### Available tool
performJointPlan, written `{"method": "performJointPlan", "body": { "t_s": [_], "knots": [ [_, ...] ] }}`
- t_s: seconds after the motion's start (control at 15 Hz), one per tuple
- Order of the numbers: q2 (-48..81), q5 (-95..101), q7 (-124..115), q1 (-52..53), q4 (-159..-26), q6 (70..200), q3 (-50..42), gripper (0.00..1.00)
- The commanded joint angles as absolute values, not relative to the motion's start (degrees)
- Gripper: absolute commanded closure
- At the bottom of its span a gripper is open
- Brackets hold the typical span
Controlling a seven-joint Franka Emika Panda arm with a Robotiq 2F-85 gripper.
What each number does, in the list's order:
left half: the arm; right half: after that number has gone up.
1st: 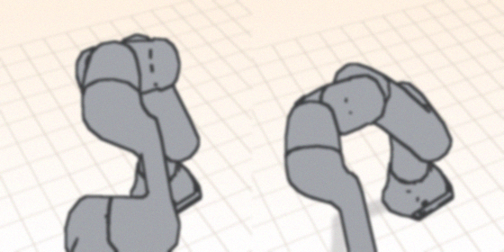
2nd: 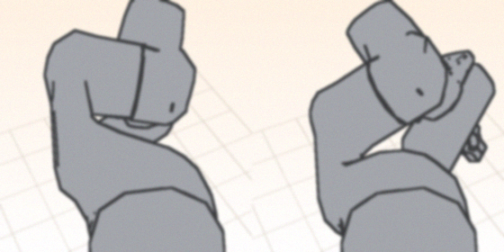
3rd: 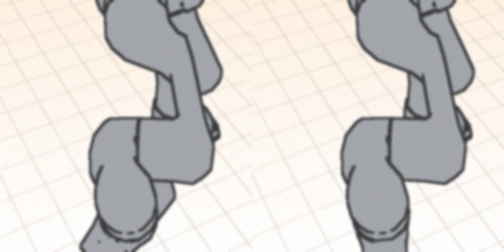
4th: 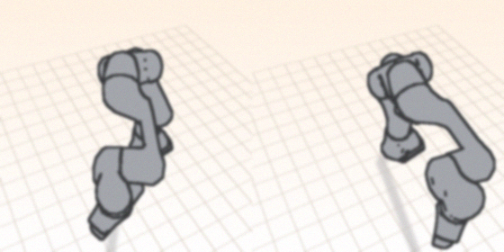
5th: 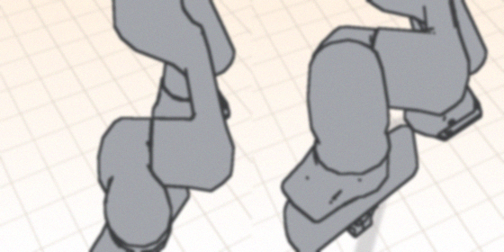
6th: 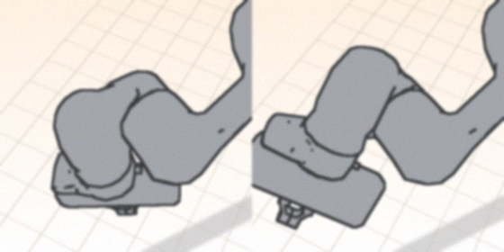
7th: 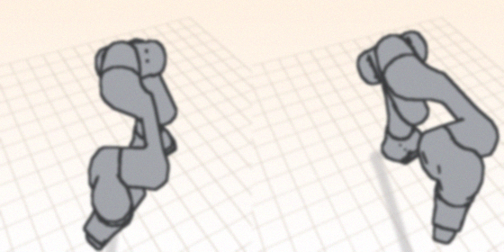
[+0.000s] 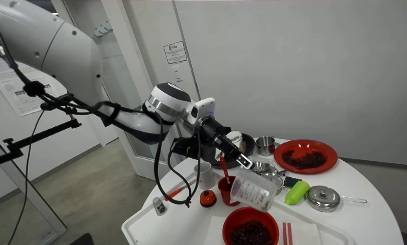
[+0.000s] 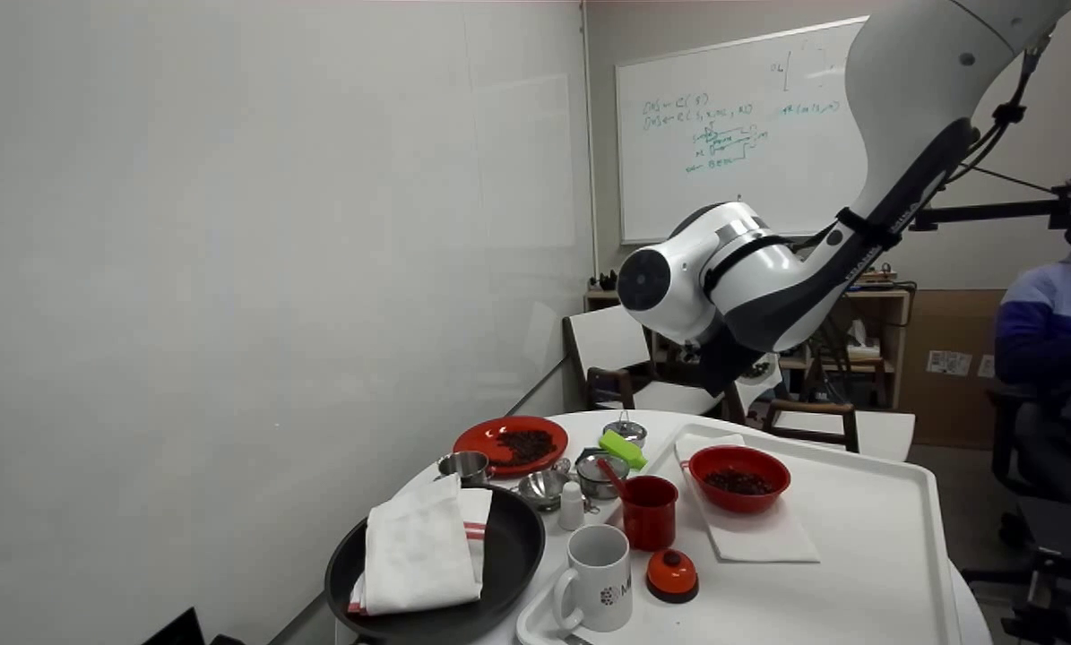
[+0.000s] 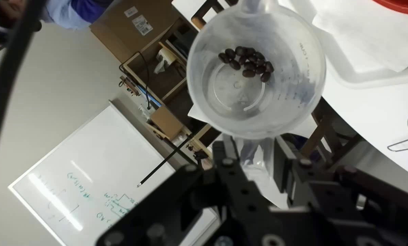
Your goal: Pour the contents from the clear jar into the orange bowl
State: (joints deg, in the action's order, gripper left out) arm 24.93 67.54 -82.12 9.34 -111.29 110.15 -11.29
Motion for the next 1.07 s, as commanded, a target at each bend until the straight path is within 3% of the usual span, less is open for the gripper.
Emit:
{"method": "performJointPlan", "body": {
  "t_s": [0.0,1.0],
  "knots": [
    [23.51,74.77,-86.06,8.43,-114.16,105.87,-7.37,0.89],
    [27.76,92.06,-92.53,4.18,-112.24,95.53,-2.76,0.90]
  ]
}}
